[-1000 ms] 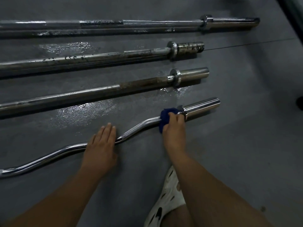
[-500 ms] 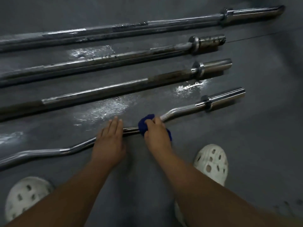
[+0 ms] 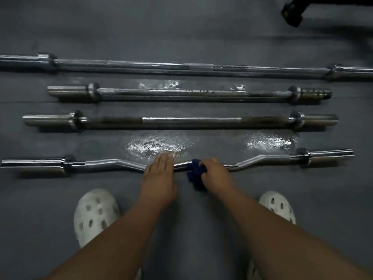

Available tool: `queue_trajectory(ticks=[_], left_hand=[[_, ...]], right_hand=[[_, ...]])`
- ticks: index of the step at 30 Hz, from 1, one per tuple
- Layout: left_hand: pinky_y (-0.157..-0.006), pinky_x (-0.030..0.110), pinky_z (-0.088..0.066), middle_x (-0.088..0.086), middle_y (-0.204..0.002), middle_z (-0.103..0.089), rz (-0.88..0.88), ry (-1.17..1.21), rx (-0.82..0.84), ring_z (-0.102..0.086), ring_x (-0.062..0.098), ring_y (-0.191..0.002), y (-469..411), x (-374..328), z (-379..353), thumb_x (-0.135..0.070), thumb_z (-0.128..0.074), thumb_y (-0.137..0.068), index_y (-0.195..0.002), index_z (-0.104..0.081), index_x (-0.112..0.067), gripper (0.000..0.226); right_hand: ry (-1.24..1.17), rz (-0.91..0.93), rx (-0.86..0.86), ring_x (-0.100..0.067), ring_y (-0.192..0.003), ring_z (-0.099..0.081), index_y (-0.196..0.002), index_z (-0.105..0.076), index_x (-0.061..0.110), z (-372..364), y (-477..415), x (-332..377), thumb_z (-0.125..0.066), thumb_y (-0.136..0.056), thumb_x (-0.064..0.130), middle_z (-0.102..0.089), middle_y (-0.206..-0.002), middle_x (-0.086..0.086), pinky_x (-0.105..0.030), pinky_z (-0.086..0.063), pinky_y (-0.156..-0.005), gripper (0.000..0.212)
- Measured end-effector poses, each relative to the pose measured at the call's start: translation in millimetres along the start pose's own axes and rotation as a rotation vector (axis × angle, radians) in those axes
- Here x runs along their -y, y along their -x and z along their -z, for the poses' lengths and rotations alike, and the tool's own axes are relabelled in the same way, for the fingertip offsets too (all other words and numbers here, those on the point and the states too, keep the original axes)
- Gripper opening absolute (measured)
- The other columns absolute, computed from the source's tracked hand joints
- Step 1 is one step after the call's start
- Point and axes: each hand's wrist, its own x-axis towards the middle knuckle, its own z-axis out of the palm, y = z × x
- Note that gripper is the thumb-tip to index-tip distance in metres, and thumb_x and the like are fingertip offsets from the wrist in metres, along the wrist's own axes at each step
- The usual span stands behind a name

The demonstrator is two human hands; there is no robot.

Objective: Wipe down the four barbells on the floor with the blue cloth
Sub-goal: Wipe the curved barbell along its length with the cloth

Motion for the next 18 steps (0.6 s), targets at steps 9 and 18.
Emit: queue_trajectory(ticks=[9,18], left_hand=[[-0.118,0.039,-0.019,0.000,-0.162,-0.021,-0.121,-0.103,0.195,-0.023,0.021,-0.147,-38,-1,-24,-0.025,-0.052,-0.090,-0.154,-0.019,-0.020,0.073],[-0.083,0.035,-0.043,-0.001,-0.127,-0.051,-0.109,-0.169,0.146,-0.052,0.025,-0.114,-78,-3,-29,-0.015,-0.045,-0.098,-0.130,-0.045,-0.028,0.034]], right_hand=[[0.215,0.009,-0.027,-0.025,-0.111,-0.047,-0.122,-0.053,0.017,-10,-29,-14,-0.050,-0.083,0.006,-0.050,-0.122,-0.005,-0.039,-0.049,-0.087,0.041],[0.367,0.128,0.042,-0.023,-0.109,-0.052,-0.120,-0.052,0.019,-10,-50,-14,-0.058,-0.084,0.012,-0.056,-0.119,-0.003,-0.033,-0.042,-0.082,0.037]])
